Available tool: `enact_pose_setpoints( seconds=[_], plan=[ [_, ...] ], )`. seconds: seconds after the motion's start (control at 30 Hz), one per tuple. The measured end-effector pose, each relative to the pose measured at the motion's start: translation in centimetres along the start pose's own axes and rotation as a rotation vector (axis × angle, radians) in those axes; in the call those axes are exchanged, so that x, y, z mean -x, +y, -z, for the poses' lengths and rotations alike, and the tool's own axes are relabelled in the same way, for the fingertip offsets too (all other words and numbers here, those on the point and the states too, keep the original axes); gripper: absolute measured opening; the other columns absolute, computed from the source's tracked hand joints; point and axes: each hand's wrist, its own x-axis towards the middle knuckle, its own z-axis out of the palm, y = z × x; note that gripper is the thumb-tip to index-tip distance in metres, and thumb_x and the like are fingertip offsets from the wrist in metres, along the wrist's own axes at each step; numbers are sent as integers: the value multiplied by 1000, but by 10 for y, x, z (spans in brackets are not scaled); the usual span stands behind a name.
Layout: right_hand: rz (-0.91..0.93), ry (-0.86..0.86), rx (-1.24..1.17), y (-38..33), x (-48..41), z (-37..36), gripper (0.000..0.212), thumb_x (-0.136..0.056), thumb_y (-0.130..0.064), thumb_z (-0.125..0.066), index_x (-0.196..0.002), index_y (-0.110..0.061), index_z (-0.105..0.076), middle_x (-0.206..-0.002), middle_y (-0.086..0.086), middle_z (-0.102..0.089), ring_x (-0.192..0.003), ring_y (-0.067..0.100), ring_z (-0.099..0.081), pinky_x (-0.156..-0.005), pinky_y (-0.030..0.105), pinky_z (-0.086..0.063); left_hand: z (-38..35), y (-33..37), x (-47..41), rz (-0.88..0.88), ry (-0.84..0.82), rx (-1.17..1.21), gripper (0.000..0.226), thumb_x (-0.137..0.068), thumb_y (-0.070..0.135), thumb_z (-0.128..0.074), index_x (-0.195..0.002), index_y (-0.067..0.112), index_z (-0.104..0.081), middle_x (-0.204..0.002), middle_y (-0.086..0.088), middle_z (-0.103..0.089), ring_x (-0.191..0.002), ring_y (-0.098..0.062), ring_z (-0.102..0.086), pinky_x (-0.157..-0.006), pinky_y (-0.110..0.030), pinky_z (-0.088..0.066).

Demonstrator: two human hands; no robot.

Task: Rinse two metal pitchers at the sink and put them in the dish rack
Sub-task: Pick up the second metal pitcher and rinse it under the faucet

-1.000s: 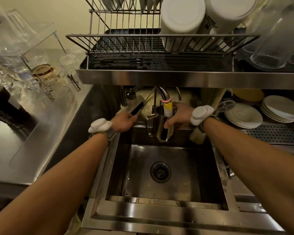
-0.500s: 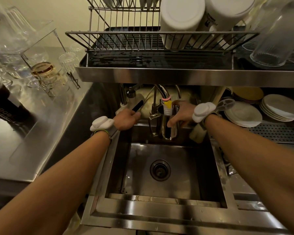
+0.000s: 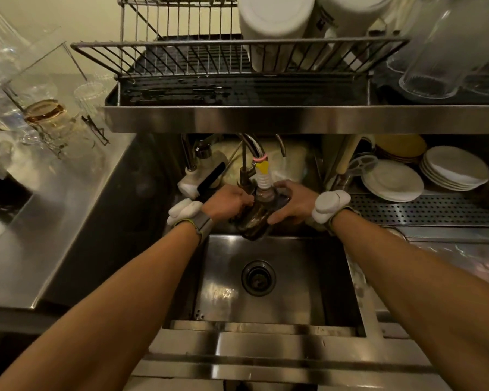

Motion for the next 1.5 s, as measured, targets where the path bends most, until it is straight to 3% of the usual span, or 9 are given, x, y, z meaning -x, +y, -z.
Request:
enact_pose_setpoints(
  seconds=[0.1,0.43,0.57,0.67,0.8,1.03,1.27,1.37,1.5],
  plan=[
    [-78,-5,5,1,4,4,108,-58,-24,-89,-145,-27,-27,-144,5,-42,-126,27,-47,-86,49,-54,1,3,-2,10,51,-174,22,-91,18,-57,-82,3,-69,-87,-14,-67,-83,-22,-60,-83,-35,-48],
    [-63,20,134,-17,20,-2,79,-74,-10,-78,-142,-15,-38,-135,10,-52,-114,27,-55,-60,26,-49,25,10,11,-120,109,-774,31,-89,35,-55,-87,9,-70,-88,-9,-68,-83,-25,-64,-67,-30,-44],
    [-41,67,170,-15,25,-7,73,-73,-10,-77,-138,-6,-43,-125,13,-58,-109,29,-58,-77,30,-48,25,15,17,-194,129,-943,28,-90,37,-52,-91,13,-67,-97,-9,-68,-94,-29,-63,-87,-38,-42],
    [-43,76,157,-13,30,-8,77,-71,-12,-79,-139,-5,-43,-115,9,-58,-101,25,-57,-70,25,-45,23,20,20,-242,135,-1079,31,-90,41,-50,-99,17,-68,-97,-6,-69,-95,-27,-63,-94,-41,-37],
    [-34,96,153,-15,34,-4,77,-72,-12,-79,-139,-4,-42,-132,14,-55,-114,27,-55,-85,28,-43,23,29,29,-316,123,-1212,27,-93,40,-44,-84,18,-58,-82,-3,-60,-89,-26,-62,-100,-43,-30],
    [-37,93,154,-13,35,2,82,-71,-13,-80,-142,-4,-39,-136,15,-52,-122,30,-52,-91,30,-45,19,40,34,-363,159,-1320,21,-93,34,-46,-79,17,-50,-91,-10,-68,-89,-30,-64,-103,-44,-28],
    [-39,68,172,-5,29,9,82,-70,-13,-81,-140,-4,-40,-133,14,-54,-113,27,-55,-86,30,-46,17,24,19,-101,90,-932,31,-89,41,-53,-88,11,-63,-100,-9,-68,-96,-30,-63,-95,-41,-43],
    [-40,35,161,-3,24,10,86,-68,-16,-83,-141,-6,-38,-137,13,-50,-122,29,-51,-95,33,-45,9,14,14,-12,82,-641,33,-89,33,-57,-88,3,-71,-92,-13,-68,-86,-27,-63,-74,-32,-46],
    [22,29,131,-2,16,4,99,-63,-18,-86,-145,-7,-31,-144,13,-44,-130,29,-45,-107,38,-40,-1,15,14,49,79,-325,28,-93,19,-53,-100,-2,-71,-98,-15,-67,-87,-23,-59,-80,-31,-44]
  ],
)
